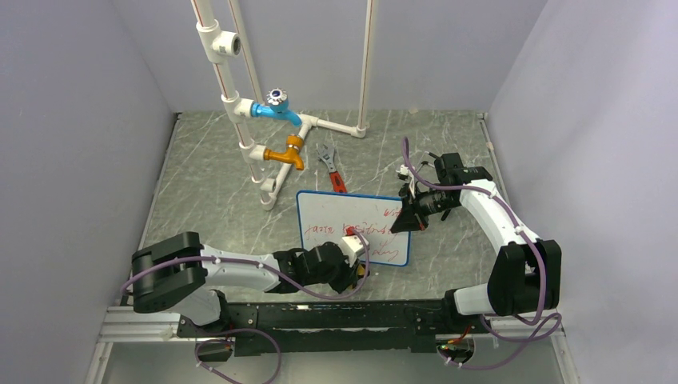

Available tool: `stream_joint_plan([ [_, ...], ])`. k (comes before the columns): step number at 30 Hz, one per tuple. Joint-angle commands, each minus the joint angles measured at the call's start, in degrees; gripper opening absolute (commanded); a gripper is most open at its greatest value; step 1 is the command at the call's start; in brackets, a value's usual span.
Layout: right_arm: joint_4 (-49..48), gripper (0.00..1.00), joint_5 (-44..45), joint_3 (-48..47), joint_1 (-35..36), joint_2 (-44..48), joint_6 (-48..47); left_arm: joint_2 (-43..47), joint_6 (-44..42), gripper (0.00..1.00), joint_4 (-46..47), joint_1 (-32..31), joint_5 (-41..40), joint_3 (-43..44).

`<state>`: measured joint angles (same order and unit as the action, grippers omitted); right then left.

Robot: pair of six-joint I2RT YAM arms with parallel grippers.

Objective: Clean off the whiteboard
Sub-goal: Place the whiteboard eraser at the center of the board.

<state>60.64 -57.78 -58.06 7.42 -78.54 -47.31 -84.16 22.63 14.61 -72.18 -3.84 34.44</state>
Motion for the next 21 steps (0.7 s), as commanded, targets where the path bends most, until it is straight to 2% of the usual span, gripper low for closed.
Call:
stream_joint_plan([
  [1,-0.3,0.0,2.8,0.1,-0.1,0.4,-0.6,-0.6,1.1,0.31,-0.4,-0.5,-2.0,2.3],
  [3,-0.2,0.0,2.8,0.1,0.0,0.4,-0.6,-0.7,1.2,0.42,-0.5,-0.5,-2.0,2.4],
  [9,-0.1,0.0,2.8,0.1,0.0,0.4,-0.7,1.6,1.2,0.6,0.1,-0.5,-1.8,1.6],
  [16,-0.3,0.0,3.2,0.1,-0.1,0.5,-0.8,10.4,-0.4,0.63,0.1,0.0,-0.9,-1.1],
  [21,0.9,0.0,5.0,-1.5,-0.2,-0.1,-3.7,22.0,-0.5,0.79,0.8,6.0,7.1,-7.2],
])
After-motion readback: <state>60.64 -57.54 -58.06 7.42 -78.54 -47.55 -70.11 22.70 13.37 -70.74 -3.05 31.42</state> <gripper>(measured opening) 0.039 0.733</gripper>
